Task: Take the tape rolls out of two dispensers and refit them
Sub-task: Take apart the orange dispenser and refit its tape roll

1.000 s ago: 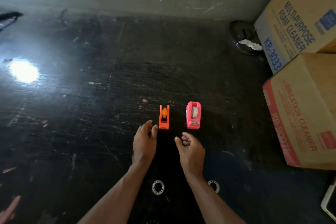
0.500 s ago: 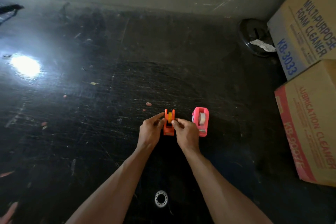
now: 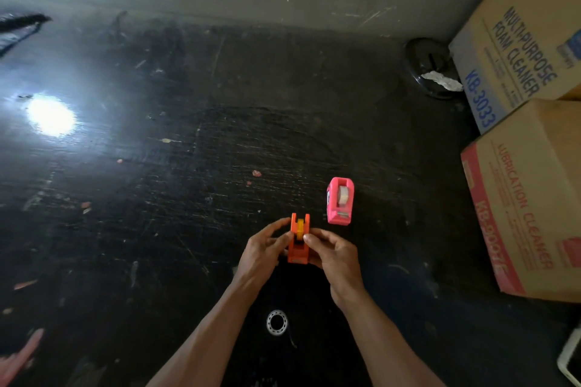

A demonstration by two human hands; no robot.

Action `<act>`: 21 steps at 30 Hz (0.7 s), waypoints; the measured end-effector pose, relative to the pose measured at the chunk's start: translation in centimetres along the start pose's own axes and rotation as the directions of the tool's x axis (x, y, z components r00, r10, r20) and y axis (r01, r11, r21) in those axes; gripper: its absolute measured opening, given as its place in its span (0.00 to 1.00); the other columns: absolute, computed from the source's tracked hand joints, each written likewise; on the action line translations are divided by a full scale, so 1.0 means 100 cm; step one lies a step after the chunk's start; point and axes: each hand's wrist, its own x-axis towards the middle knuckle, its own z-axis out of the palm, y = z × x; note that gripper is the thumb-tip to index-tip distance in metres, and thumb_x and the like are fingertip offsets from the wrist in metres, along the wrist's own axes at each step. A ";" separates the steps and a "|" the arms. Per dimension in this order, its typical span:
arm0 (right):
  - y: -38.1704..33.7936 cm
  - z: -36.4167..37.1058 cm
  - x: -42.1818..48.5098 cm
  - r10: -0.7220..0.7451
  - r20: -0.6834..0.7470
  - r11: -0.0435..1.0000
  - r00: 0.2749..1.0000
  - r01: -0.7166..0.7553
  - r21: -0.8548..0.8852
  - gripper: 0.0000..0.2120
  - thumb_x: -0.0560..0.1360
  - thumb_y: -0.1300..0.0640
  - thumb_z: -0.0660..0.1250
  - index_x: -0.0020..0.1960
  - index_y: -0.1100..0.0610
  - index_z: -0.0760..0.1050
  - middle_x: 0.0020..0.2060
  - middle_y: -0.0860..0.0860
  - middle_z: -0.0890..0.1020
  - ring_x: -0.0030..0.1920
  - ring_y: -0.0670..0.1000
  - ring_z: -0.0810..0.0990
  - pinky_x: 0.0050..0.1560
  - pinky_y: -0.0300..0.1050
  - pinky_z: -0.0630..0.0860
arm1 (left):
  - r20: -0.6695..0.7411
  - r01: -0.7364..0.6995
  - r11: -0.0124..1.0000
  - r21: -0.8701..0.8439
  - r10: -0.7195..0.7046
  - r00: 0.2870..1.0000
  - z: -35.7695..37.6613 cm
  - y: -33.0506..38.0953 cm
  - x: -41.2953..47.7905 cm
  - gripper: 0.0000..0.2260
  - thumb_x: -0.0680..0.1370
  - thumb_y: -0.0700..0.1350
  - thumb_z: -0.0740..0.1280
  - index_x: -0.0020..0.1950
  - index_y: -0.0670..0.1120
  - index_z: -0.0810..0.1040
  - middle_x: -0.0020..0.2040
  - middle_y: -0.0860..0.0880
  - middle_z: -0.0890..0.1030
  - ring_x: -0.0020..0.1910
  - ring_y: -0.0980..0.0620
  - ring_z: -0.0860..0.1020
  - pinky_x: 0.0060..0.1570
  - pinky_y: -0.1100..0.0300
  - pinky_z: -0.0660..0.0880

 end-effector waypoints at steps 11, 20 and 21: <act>0.013 -0.011 -0.052 0.043 -0.018 0.992 0.999 -0.040 0.123 0.08 0.76 0.60 0.74 0.55 0.57 0.85 0.48 0.55 0.90 0.50 0.55 0.89 0.60 0.59 0.83 | -0.121 -0.007 0.982 -0.190 -0.016 0.993 0.015 -0.017 -0.053 0.14 0.82 0.44 0.68 0.68 0.53 0.81 0.45 0.49 0.89 0.41 0.56 0.87 0.47 0.59 0.82; 0.022 -0.025 -0.067 0.128 -0.058 0.989 0.990 -0.124 0.076 0.07 0.74 0.57 0.77 0.51 0.50 0.87 0.50 0.50 0.89 0.54 0.51 0.87 0.65 0.57 0.80 | -0.327 0.023 0.955 0.295 0.079 0.942 -0.010 -0.037 -0.067 0.18 0.81 0.55 0.68 0.71 0.58 0.77 0.51 0.52 0.84 0.48 0.56 0.84 0.47 0.59 0.80; 0.023 -0.026 -0.069 0.144 -0.054 0.987 0.988 -0.139 0.080 0.07 0.73 0.56 0.77 0.51 0.50 0.87 0.50 0.50 0.90 0.55 0.51 0.87 0.65 0.57 0.79 | -0.352 0.035 0.932 0.360 0.101 0.931 -0.014 -0.041 -0.068 0.19 0.81 0.57 0.67 0.71 0.58 0.77 0.52 0.51 0.83 0.50 0.54 0.82 0.49 0.55 0.81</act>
